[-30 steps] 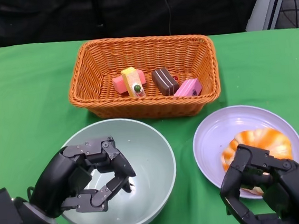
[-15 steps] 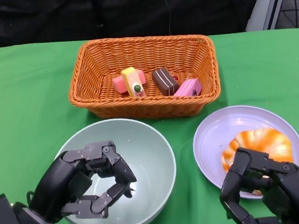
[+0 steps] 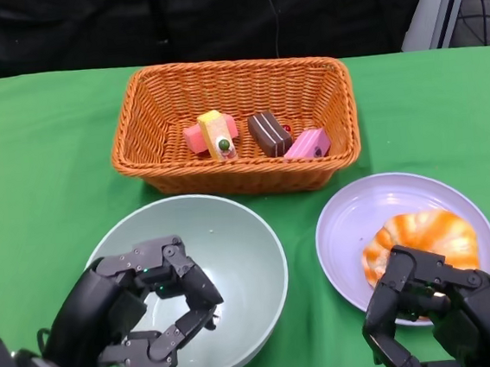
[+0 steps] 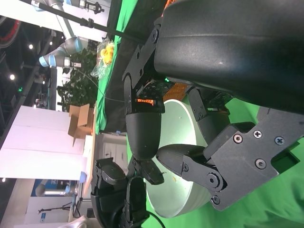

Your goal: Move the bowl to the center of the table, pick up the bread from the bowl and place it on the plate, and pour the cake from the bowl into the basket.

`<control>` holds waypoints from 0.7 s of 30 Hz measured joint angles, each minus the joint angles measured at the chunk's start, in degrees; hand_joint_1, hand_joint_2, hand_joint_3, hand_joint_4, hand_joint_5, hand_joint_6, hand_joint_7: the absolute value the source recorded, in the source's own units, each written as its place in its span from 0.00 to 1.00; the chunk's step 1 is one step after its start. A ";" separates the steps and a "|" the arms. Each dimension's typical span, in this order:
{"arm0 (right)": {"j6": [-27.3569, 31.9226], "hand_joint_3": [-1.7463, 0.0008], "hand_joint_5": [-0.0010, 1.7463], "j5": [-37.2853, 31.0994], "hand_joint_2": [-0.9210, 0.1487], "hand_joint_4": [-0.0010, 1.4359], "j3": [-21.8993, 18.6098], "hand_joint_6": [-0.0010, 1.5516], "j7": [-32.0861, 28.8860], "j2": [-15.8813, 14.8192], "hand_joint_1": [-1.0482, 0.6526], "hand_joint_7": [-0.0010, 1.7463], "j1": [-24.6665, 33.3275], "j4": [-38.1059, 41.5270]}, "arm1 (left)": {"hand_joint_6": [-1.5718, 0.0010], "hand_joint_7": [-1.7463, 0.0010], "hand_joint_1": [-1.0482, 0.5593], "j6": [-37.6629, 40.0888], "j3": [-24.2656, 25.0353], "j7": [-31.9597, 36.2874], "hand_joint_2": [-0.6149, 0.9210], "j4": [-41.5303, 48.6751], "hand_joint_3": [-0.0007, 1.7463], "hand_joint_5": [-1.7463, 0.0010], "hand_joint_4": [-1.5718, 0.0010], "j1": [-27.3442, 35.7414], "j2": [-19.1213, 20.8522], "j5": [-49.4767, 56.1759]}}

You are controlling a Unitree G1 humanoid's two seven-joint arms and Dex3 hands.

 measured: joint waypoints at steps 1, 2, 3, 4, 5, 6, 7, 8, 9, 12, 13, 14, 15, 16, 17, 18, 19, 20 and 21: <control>0.00 0.44 0.98 0.06 0.39 0.51 -0.03 0.44 0.08 -0.04 0.44 0.83 0.03 0.00 | 0.53 0.35 0.59 0.04 0.03 0.31 0.82 -0.20 0.48 0.16 0.54 0.46 -0.14 0.04; 0.00 0.44 0.98 0.13 0.39 0.51 -0.03 0.44 0.17 -0.06 0.45 0.83 0.05 0.00 | 0.53 0.34 0.59 0.04 0.03 0.71 0.82 -0.50 0.48 0.15 0.54 0.94 -0.32 0.10; 0.01 0.44 0.98 0.25 0.39 0.51 -0.03 0.44 0.21 -0.09 0.45 0.83 0.12 -0.01 | 0.53 0.34 0.59 0.02 0.01 1.00 0.82 -0.85 0.48 0.14 0.55 1.40 -0.50 0.23; 0.02 0.44 0.99 0.32 0.39 0.51 -0.05 0.44 0.24 -0.13 0.45 0.83 0.24 -0.03 | 0.53 0.34 0.59 -0.05 -0.02 1.08 0.82 -1.06 0.48 0.14 0.55 1.79 -0.60 0.36; 0.02 0.44 0.99 0.37 0.39 0.51 -0.11 0.44 0.27 -0.18 0.45 0.83 0.43 -0.06 | 0.53 0.33 0.59 -0.12 -0.09 1.08 0.81 -1.13 0.48 0.13 0.55 2.14 -0.65 0.71; 0.03 0.44 0.99 0.42 0.40 0.51 -0.17 0.44 0.33 -0.25 0.45 0.83 0.57 -0.07 | 0.53 0.33 0.59 -0.18 -0.20 1.08 0.81 -1.13 0.49 0.13 0.55 2.38 -0.71 0.86; 0.03 0.44 0.99 0.45 0.40 0.51 -0.23 0.44 0.37 -0.31 0.45 0.82 0.68 -0.07 | 0.54 0.33 0.60 -0.39 -0.31 1.08 0.81 -1.13 0.49 0.13 0.55 2.52 -0.81 0.94; 0.03 0.44 0.99 0.45 0.39 0.51 -0.32 0.44 0.43 -0.35 0.45 0.82 0.76 -0.07 | 0.54 0.33 0.60 -0.72 -0.41 1.08 0.81 -1.13 0.49 0.13 0.55 2.61 -0.92 0.98; 0.03 0.44 0.99 0.45 0.39 0.51 -0.47 0.44 0.48 -0.38 0.45 0.82 0.81 -0.07 | 0.54 0.33 0.60 -1.01 -0.45 1.07 0.81 -1.12 0.49 0.13 0.55 2.68 -1.00 0.98; 0.02 0.45 0.98 0.45 0.38 0.51 -0.90 0.44 0.71 -0.47 0.44 0.82 0.97 -0.06 | 0.54 0.32 0.59 -1.36 -0.49 1.03 0.82 -1.09 0.48 0.13 0.55 3.13 -1.01 0.97; -0.01 0.47 0.99 0.45 0.37 0.51 -0.98 0.44 0.83 -0.55 0.44 0.82 0.97 -0.04 | 0.54 0.32 0.60 -1.47 -0.50 0.95 0.82 -1.04 0.48 0.13 0.55 3.25 -0.98 0.95; -0.07 0.48 0.99 0.45 0.36 0.50 -1.04 0.44 1.01 -0.63 0.44 0.82 0.97 -0.01 | 0.54 0.32 0.60 -1.66 -0.51 0.82 0.83 -0.99 0.47 0.13 0.55 3.33 -0.93 0.94; -0.21 0.49 0.99 0.44 0.35 0.50 -1.08 0.44 1.20 -0.70 0.44 0.82 0.96 0.05 | 0.54 0.32 0.60 -1.91 -0.52 0.52 0.83 -0.94 0.47 0.13 0.55 3.42 -0.83 0.94; -0.31 0.49 0.99 0.39 0.35 0.51 -1.09 0.44 1.25 -0.74 0.44 0.82 0.96 0.09 | 0.54 0.33 0.60 -2.12 -0.53 0.26 0.83 -0.89 0.46 0.13 0.55 3.50 -0.73 0.89; -0.37 0.48 0.99 0.32 0.36 0.51 -1.10 0.45 1.25 -0.75 0.45 0.81 0.96 0.10 | 0.53 0.34 0.60 -2.32 -0.53 -0.19 0.84 -0.77 0.44 0.14 0.54 3.57 -0.63 0.78; -0.37 0.46 0.99 0.28 0.38 0.51 -1.10 0.45 1.24 -0.75 0.46 0.81 0.96 0.10 | 0.53 0.34 0.60 -2.67 -0.55 -0.41 0.85 -0.52 0.44 0.14 0.54 3.60 -0.57 0.71; -0.37 0.45 0.99 0.24 0.39 0.51 -1.10 0.45 1.24 -0.75 0.46 0.81 0.97 0.10 | 0.53 0.35 0.60 -3.02 -0.55 -0.82 0.85 -0.18 0.43 0.14 0.54 3.60 -0.55 0.63; -0.37 0.44 0.99 0.14 0.40 0.51 -1.10 0.46 1.22 -0.75 0.46 0.81 0.99 0.10 | 0.52 0.35 0.60 -3.18 -0.55 -1.21 0.85 0.17 0.43 0.14 0.54 3.60 -0.54 0.57; -0.37 0.44 0.99 0.01 0.41 0.51 -1.09 0.46 1.19 -0.75 0.46 0.81 1.04 0.09 | 0.52 0.35 0.60 -3.19 -0.55 -1.30 0.85 0.36 0.43 0.14 0.54 3.63 -0.54 0.56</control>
